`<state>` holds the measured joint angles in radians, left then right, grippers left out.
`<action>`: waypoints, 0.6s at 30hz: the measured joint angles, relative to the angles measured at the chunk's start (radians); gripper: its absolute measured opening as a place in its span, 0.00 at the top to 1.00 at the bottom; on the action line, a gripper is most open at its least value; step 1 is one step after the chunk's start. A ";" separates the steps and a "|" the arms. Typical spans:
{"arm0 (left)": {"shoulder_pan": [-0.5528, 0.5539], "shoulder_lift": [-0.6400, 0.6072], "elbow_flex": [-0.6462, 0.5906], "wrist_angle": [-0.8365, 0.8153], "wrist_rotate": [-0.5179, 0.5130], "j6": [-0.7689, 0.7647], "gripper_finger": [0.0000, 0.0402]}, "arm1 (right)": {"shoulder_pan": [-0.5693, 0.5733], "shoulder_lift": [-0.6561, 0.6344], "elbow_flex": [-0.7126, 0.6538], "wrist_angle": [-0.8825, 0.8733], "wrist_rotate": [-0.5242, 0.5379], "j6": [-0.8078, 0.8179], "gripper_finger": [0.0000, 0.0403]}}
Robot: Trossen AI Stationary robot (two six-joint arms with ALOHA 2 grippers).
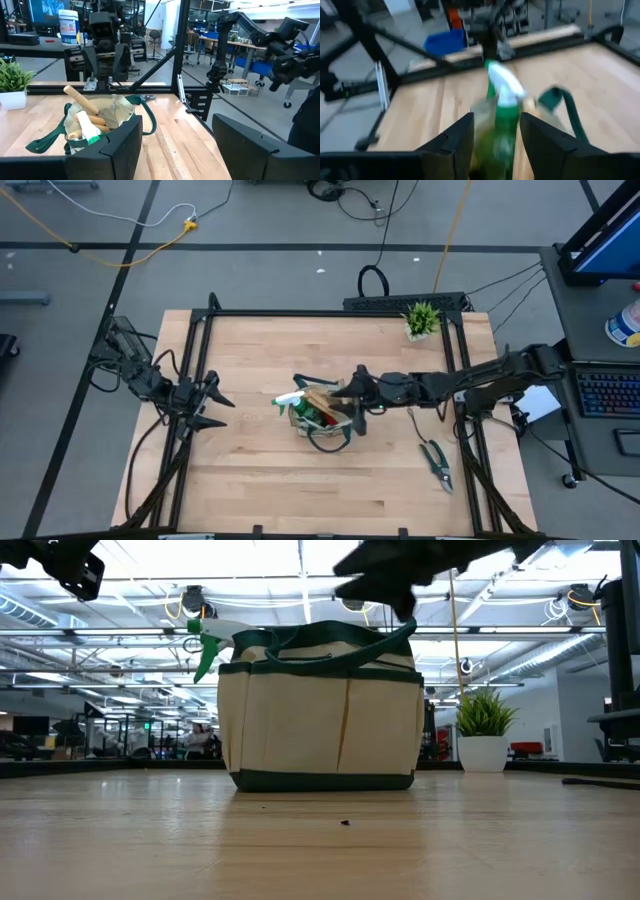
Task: Pick & Place Garden tools in Gardening bag
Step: Put the green shear scissors into the gardening bag
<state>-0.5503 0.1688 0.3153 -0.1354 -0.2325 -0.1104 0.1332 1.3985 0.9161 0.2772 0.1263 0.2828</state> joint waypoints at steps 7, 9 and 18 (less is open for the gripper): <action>0.000 0.000 0.000 -0.001 0.000 -0.003 0.39 | 0.044 -0.124 0.000 -0.298 0.002 0.098 0.69; 0.000 0.000 0.000 -0.001 0.000 -0.003 0.39 | 0.061 -0.153 0.000 -0.368 0.002 0.131 0.71; 0.000 0.000 0.000 0.004 -0.003 -0.002 0.39 | 0.155 -0.260 0.000 -0.663 0.000 0.323 0.85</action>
<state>-0.5503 0.1690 0.3153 -0.1310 -0.2359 -0.1123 0.2883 1.1387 0.9165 -0.3854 0.1259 0.6060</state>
